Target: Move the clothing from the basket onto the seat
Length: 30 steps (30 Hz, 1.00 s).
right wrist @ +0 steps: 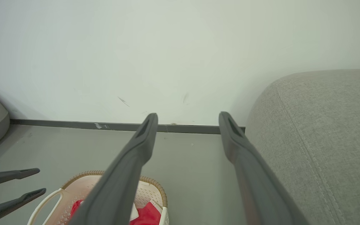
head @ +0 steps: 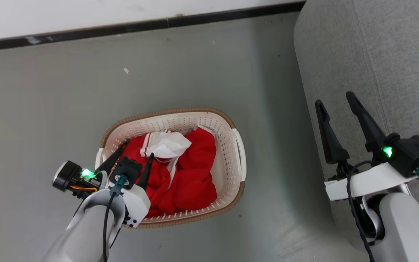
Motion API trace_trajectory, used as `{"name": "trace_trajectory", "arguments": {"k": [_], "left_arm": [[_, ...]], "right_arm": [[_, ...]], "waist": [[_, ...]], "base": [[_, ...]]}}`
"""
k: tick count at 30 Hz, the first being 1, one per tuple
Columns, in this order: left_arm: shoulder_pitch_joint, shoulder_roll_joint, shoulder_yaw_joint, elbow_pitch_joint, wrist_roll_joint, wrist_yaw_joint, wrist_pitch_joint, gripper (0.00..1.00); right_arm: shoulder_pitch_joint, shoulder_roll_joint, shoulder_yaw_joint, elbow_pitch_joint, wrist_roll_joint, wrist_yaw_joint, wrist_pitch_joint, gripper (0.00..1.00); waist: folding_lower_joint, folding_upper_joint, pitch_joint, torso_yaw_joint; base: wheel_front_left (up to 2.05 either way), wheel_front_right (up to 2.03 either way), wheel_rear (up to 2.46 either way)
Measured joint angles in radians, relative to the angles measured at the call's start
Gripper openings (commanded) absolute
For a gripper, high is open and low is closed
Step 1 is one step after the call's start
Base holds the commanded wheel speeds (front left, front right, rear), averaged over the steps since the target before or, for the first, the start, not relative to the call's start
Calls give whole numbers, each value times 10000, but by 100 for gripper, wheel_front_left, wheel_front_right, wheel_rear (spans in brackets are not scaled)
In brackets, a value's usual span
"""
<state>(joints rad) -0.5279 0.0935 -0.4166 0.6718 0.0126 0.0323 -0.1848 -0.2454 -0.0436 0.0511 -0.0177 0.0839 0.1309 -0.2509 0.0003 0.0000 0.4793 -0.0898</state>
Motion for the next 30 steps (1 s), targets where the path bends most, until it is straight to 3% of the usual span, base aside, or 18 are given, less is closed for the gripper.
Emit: {"name": "trace_trajectory", "arguments": {"k": [30], "left_arm": [[-2033, 364, -10, 2226, 500, -69, 90, 100]], "right_arm": [[-1992, -12, 362, -150, 234, 0, -13, 100]], "waist": [[0, 0, 2754, -846]], "base": [[0, 0, 0]]}}
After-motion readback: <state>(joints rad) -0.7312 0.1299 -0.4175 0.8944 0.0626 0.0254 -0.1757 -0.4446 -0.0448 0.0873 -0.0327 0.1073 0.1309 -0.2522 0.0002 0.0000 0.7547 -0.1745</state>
